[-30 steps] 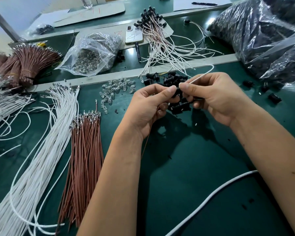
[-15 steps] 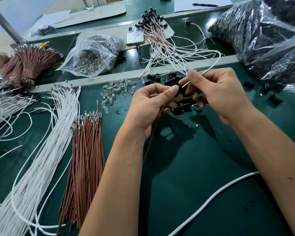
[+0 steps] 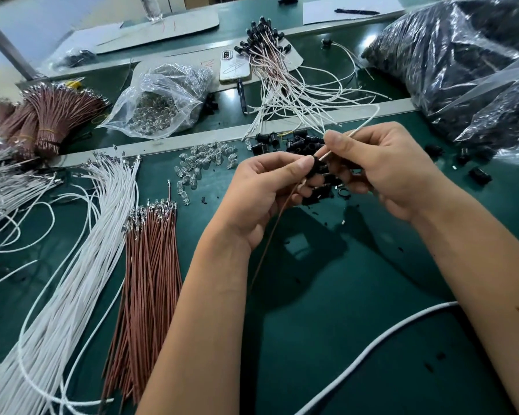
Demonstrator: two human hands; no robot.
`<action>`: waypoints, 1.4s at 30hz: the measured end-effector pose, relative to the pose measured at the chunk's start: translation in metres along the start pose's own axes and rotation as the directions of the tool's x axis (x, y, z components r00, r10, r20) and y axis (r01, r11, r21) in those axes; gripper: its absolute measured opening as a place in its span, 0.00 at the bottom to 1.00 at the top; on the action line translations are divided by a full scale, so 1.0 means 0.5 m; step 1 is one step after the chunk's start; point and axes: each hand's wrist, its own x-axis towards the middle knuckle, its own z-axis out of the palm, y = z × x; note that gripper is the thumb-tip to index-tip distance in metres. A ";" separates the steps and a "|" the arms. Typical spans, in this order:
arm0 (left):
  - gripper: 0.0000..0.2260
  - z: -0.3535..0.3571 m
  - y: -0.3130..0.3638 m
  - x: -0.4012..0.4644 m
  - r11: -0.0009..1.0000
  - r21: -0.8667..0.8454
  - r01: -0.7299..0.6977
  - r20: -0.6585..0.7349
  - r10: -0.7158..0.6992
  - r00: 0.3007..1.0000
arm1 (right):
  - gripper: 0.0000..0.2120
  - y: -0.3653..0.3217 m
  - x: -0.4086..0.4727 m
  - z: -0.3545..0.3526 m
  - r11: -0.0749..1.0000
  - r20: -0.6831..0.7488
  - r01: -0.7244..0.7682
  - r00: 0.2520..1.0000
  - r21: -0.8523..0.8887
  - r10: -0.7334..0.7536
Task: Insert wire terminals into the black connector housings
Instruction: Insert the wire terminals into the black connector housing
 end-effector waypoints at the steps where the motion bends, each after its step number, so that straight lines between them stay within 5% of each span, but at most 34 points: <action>1: 0.03 -0.001 0.001 0.000 1.000 0.000 0.005 -0.009 -0.005 1.000 | 0.14 0.002 0.000 0.003 1.000 -0.008 0.005 1.000 0.006 -0.005; 9: 0.06 -0.001 0.000 0.003 0.997 0.035 0.069 -0.097 -0.065 0.993 | 0.13 0.009 0.004 0.004 0.998 -0.011 0.052 0.999 0.031 -0.052; 17: 0.02 -0.002 -0.003 0.002 0.997 0.054 0.061 -0.069 -0.057 0.996 | 0.17 0.017 0.002 0.010 0.983 -0.029 0.111 0.993 -0.144 -0.117; 22: 0.03 0.000 0.000 0.010 0.991 -0.132 -0.031 -0.118 0.015 0.993 | 0.25 0.017 0.000 0.024 0.985 -0.015 0.143 0.989 -0.101 -0.145; 27: 0.04 0.007 -0.002 0.013 0.970 -0.225 -0.094 -0.133 0.065 0.989 | 0.14 0.023 -0.008 0.041 0.956 -0.014 0.224 0.973 -0.192 -0.230; 35: 0.02 0.015 0.000 0.010 0.947 -0.295 -0.129 -0.136 0.092 0.986 | 0.07 0.017 -0.016 0.056 0.995 -0.001 0.098 0.995 0.025 -0.098; 39: 0.03 0.013 0.001 0.012 0.941 -0.317 -0.119 -0.152 0.074 0.986 | 0.09 0.011 -0.019 0.051 0.994 0.092 0.090 0.991 0.053 -0.095; 42: 0.09 0.001 0.007 0.013 0.909 -0.394 -0.137 -0.163 0.077 0.984 | 0.07 0.000 -0.021 0.028 0.996 0.318 0.078 0.946 -0.036 -0.063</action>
